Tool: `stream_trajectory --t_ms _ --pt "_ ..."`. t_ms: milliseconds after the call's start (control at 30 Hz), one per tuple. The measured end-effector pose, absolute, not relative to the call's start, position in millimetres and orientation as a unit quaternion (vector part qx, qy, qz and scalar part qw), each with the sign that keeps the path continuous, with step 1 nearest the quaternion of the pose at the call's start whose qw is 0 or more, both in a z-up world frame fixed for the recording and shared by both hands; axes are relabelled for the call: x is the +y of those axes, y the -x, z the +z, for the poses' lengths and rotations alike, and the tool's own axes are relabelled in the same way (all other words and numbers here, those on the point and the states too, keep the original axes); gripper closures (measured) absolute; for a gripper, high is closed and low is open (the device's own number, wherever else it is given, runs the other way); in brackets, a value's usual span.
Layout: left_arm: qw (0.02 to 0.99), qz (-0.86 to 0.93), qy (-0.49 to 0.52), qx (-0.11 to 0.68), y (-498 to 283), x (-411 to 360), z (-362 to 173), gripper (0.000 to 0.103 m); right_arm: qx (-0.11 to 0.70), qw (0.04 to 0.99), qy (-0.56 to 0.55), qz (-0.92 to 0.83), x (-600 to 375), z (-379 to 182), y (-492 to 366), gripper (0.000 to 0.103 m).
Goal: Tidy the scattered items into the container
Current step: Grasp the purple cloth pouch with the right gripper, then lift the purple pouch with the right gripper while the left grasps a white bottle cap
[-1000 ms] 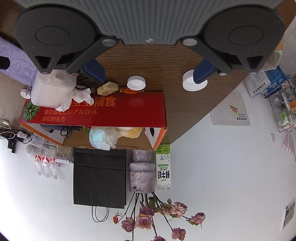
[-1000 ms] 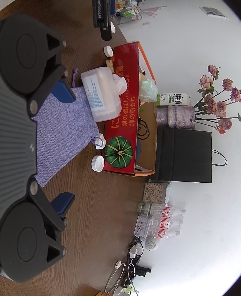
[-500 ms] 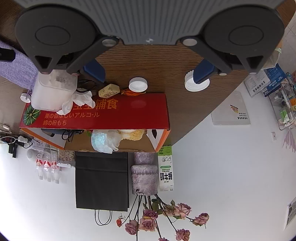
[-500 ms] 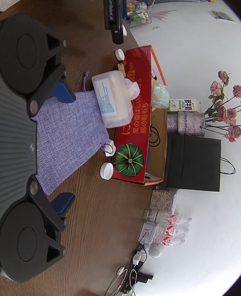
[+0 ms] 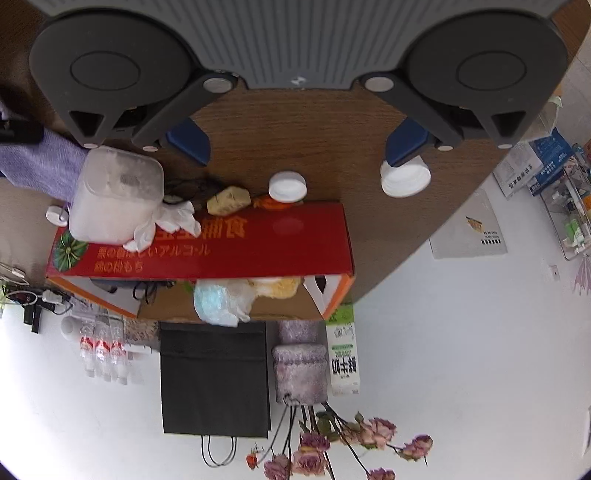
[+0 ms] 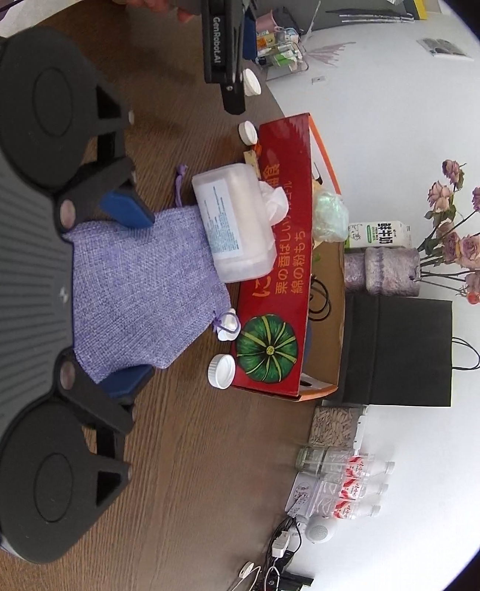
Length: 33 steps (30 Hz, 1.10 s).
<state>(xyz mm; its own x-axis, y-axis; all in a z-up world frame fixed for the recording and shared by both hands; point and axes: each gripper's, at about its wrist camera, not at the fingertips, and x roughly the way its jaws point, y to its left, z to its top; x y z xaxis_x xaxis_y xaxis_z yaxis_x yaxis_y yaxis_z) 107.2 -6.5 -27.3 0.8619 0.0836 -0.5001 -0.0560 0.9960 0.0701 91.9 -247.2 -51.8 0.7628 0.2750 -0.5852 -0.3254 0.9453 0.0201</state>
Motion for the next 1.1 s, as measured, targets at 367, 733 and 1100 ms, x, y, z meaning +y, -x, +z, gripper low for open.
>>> stream_trajectory --t_ms 367,733,1100 --pt "0.970 0.035 -0.015 0.239 -100.5 -2.6 -25.8 0.000 0.247 0.960 0.009 0.132 -255.6 -47.7 -76.2 0.097" --pt "0.968 0.086 -0.003 0.236 -106.0 28.8 -14.5 0.000 0.189 0.977 0.005 0.101 -261.3 -40.6 -62.6 0.097" --pt "0.954 0.120 0.005 0.276 -129.9 61.4 -14.6 0.000 0.184 0.977 -0.017 0.101 -262.3 -19.7 -73.0 0.097"
